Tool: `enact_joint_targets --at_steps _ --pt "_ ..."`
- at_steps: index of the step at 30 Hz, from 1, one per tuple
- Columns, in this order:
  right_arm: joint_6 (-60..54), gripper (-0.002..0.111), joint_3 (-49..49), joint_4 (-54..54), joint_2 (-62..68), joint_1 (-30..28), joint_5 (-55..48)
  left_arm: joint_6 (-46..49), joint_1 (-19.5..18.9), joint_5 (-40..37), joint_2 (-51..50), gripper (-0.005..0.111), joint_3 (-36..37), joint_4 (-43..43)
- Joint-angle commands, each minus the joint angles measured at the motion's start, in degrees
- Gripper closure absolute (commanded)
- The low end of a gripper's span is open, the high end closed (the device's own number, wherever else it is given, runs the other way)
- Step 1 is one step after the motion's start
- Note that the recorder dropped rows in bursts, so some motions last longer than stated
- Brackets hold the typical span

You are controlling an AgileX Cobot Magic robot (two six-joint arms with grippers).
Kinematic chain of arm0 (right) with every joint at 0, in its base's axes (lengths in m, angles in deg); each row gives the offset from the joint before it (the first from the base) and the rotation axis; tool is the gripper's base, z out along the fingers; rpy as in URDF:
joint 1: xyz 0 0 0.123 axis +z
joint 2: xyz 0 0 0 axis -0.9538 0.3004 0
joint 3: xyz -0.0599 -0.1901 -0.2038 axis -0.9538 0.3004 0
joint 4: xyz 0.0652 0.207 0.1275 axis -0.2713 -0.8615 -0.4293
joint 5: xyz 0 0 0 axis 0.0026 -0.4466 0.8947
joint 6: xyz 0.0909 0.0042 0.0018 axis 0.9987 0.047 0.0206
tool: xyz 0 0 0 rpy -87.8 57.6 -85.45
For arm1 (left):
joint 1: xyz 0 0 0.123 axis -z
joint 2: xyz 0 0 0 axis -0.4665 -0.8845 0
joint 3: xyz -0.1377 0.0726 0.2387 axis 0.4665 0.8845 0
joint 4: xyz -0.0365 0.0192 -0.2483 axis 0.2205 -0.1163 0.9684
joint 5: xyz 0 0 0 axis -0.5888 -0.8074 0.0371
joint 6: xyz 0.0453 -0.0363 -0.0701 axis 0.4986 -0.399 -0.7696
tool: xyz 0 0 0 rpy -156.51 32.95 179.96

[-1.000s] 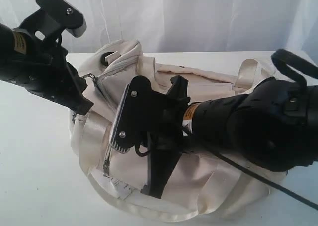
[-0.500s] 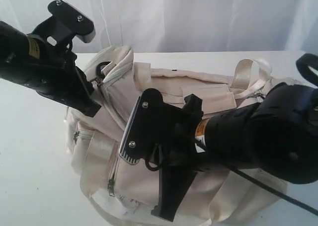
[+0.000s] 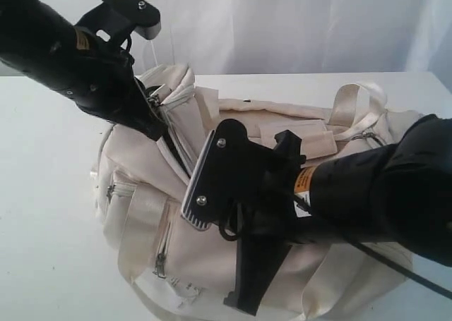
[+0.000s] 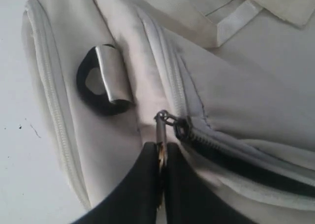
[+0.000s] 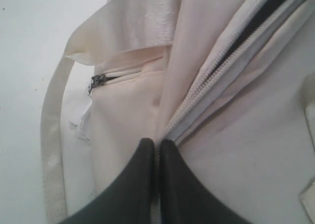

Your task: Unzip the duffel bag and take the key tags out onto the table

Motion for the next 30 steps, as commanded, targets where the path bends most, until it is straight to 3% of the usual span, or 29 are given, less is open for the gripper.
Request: enact_joint_targets --at_steps 1,6,8,13,22,30 --pt "0.5 0.108 2.16 -1.3 0.01 0.61 -13.39 -0.03 -1.44 1.56 -0.32 0.107 -4.09 -4.88" --pt "1.35 0.107 1.89 -1.3 -0.34 0.61 -8.17 9.92 -1.44 -8.19 -0.21 0.107 -6.4 3.17" --pt "4.81 0.097 0.67 -1.3 -1.45 0.61 -5.37 15.08 -1.44 -12.76 0.21 0.107 -6.85 7.8" --pt "6.81 0.048 -1.72 -1.16 -5.59 0.61 3.65 18.31 -1.44 -17.62 2.68 0.107 -6.64 8.54" --pt "8.01 0.046 -1.81 -1.16 1.1 0.97 28.47 25.44 -1.44 -18.57 4.13 0.107 -6.64 15.78" --pt "8.01 0.048 -5.99 -1.26 11.17 0.97 31.5 25.44 -1.44 -18.44 4.13 0.107 -6.64 15.78"
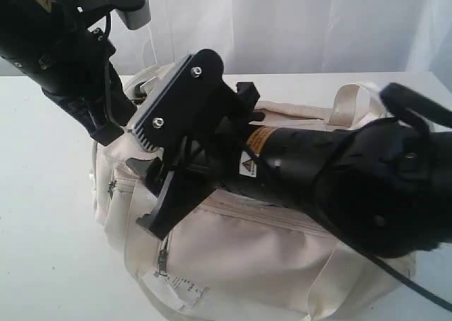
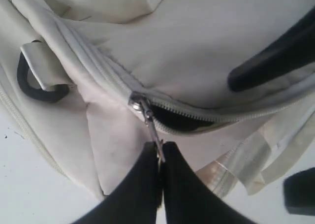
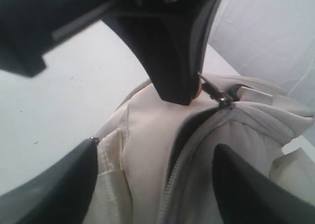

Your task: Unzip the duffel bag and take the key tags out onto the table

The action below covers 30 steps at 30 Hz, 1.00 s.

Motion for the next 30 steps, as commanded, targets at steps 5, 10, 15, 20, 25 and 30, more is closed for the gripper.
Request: enact_joint_targets --at_steps 5,10,15,20,25,30 --pt "0.44 0.064 -4.4 -0.84 9.02 0.04 1.82 0.45 0.17 -0.75 1.22 0.107 -0.41 2.79" --pt "0.44 0.087 -4.4 -4.36 10.01 0.04 1.89 0.97 0.17 -0.99 1.22 0.107 -0.41 2.79" --pt "0.59 0.108 -4.4 -6.23 10.01 0.04 -0.26 1.07 0.17 1.56 1.22 0.107 -0.41 2.44" --pt "0.9 0.108 -4.4 -11.07 10.01 0.04 -3.34 1.07 0.17 4.07 -0.12 0.107 -1.25 2.05" --pt "2.21 0.108 -4.4 -11.21 10.01 0.04 -5.72 1.07 0.17 4.07 -4.42 0.107 -5.6 1.64" --pt "2.44 0.108 -4.4 -12.28 10.01 0.04 -6.99 0.85 0.17 3.52 -8.8 0.107 -10.34 0.25"
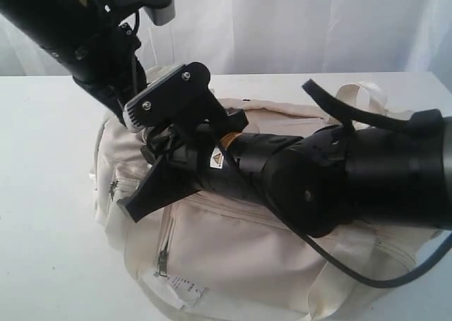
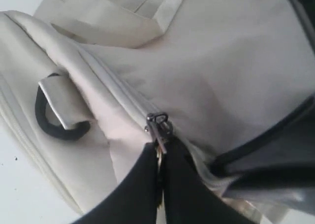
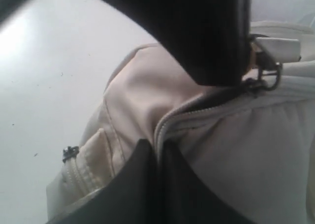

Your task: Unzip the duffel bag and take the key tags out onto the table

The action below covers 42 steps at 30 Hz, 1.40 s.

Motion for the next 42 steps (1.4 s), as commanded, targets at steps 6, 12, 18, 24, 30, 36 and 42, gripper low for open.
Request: enact_joint_targets --at_steps 6,12,18,24,30,36,42 --pt "5.05 0.108 0.41 -0.52 0.53 0.13 -5.5 -2.3 -1.55 2.24 -8.9 0.107 -10.81 -3.03" --pt "5.17 0.108 0.41 -0.52 0.53 2.41 -4.76 -2.3 -4.22 3.62 -14.3 0.107 -16.08 -2.69" --pt "5.17 0.108 0.41 -0.52 0.53 3.38 -5.52 -4.42 -5.09 5.4 -20.12 0.107 -21.9 -3.69" --pt "5.17 0.108 0.41 -0.52 0.53 3.38 -6.4 -10.15 -6.89 8.89 -21.04 0.107 -22.66 -3.7" --pt "5.17 0.108 0.41 -0.52 0.53 3.38 -7.7 -9.36 -7.03 6.01 -21.04 0.087 -22.66 -3.7" --pt "5.17 0.108 0.41 -0.52 0.53 3.38 -8.1 -11.61 -7.03 4.77 -19.94 0.028 -22.66 -3.8" --pt "5.17 0.108 0.41 -0.52 0.53 3.38 -8.67 -16.26 -7.03 0.83 -15.45 0.034 -22.66 -9.42"
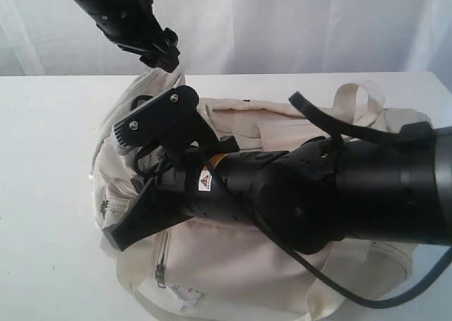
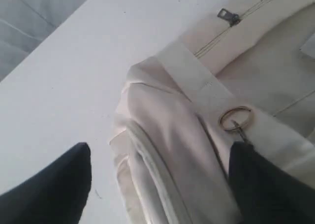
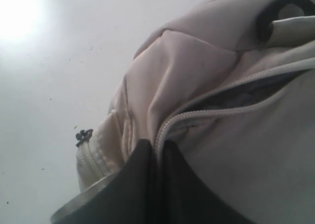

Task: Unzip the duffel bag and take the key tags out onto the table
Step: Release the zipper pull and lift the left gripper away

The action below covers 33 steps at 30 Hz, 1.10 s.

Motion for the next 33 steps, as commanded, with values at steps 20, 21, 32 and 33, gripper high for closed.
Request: enact_joint_targets --at_steps 20,21,32,33 --pt "0.53 0.086 0.41 0.65 0.19 0.63 -3.78 -6.67 -0.2 -25.77 24.37 0.107 6.94 -6.28" --pt "0.53 0.081 0.41 0.65 0.19 0.63 -3.88 -6.67 -0.2 -25.6 25.62 0.107 8.58 -6.28" --pt "1.37 0.046 0.41 0.65 -8.92 0.51 -9.26 -8.18 -0.2 -18.62 46.22 0.107 34.64 -3.78" --pt "1.37 0.046 0.41 0.65 -10.26 0.51 -9.69 -8.18 -0.2 -17.46 48.16 0.107 37.12 -2.87"
